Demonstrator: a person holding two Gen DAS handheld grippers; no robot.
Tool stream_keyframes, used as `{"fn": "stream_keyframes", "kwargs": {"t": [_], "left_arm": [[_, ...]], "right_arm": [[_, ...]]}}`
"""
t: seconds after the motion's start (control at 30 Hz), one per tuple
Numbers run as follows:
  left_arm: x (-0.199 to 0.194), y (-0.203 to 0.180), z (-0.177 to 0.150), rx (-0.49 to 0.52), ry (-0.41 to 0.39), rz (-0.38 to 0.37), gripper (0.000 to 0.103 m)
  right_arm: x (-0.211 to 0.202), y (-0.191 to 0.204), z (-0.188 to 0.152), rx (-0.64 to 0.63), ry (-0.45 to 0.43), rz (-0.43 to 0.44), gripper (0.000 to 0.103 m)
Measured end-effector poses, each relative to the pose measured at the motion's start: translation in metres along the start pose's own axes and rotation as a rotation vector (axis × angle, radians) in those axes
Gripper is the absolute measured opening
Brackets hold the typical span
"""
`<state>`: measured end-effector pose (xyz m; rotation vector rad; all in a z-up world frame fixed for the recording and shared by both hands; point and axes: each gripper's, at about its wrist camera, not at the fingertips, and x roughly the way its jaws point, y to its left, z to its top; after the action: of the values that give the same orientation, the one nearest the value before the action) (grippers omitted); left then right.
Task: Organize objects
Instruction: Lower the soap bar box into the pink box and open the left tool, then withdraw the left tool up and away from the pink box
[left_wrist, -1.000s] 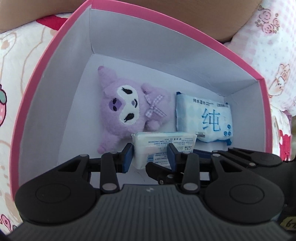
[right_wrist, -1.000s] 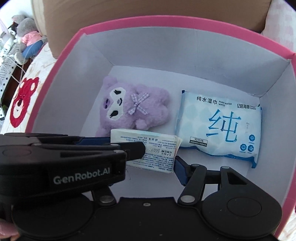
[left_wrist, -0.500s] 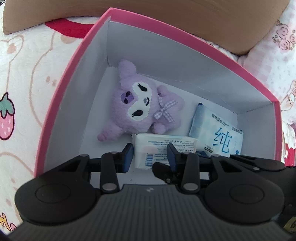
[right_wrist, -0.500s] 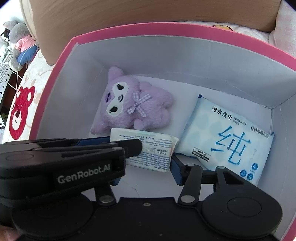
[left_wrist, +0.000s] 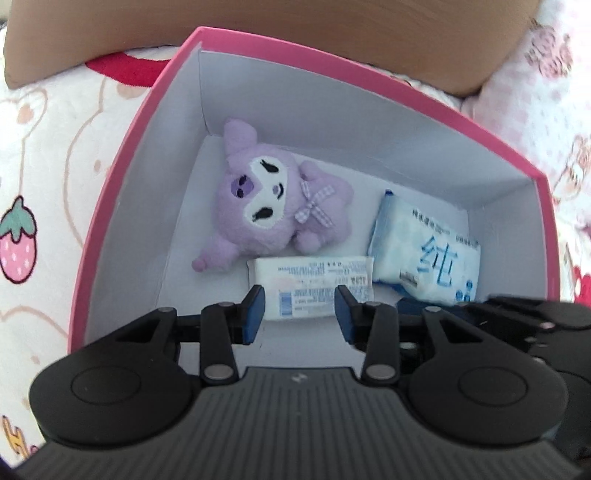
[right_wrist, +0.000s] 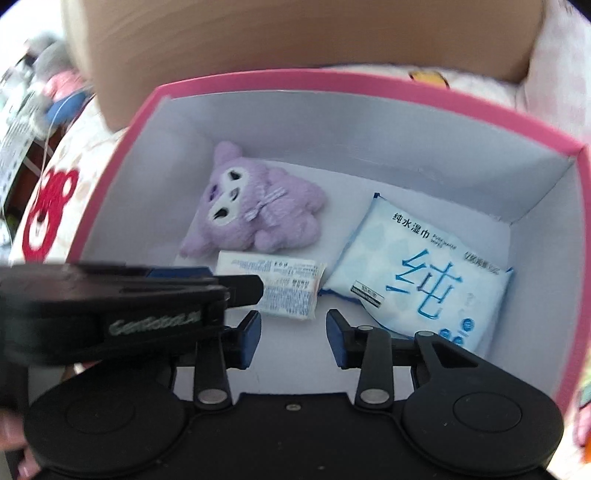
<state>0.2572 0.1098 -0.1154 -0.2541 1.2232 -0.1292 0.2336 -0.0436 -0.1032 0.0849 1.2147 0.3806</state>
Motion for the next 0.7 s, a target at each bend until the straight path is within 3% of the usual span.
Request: {"fn": "stream_keyframes", "kwargs": {"t": [0.13, 0.23, 0.53, 0.7], "left_arm": [[-0.016, -0.005, -0.008, 0.028, -0.027, 0.012, 0.039], [-0.032, -0.009, -0.015, 0.054, -0.044, 0.007, 0.04], [-0.075, -0.018, -0.036, 0.1, -0.056, -0.002, 0.043], [-0.104, -0.031, -0.052, 0.164, -0.086, 0.001, 0.048]], "right_arm": [[-0.023, 0.003, -0.014, -0.084, -0.068, -0.02, 0.044], [-0.043, -0.001, -0.023, -0.1, -0.115, 0.014, 0.044], [-0.089, 0.008, -0.058, -0.19, -0.193, -0.001, 0.044], [-0.115, 0.011, -0.066, -0.187, -0.244, 0.017, 0.051]]}}
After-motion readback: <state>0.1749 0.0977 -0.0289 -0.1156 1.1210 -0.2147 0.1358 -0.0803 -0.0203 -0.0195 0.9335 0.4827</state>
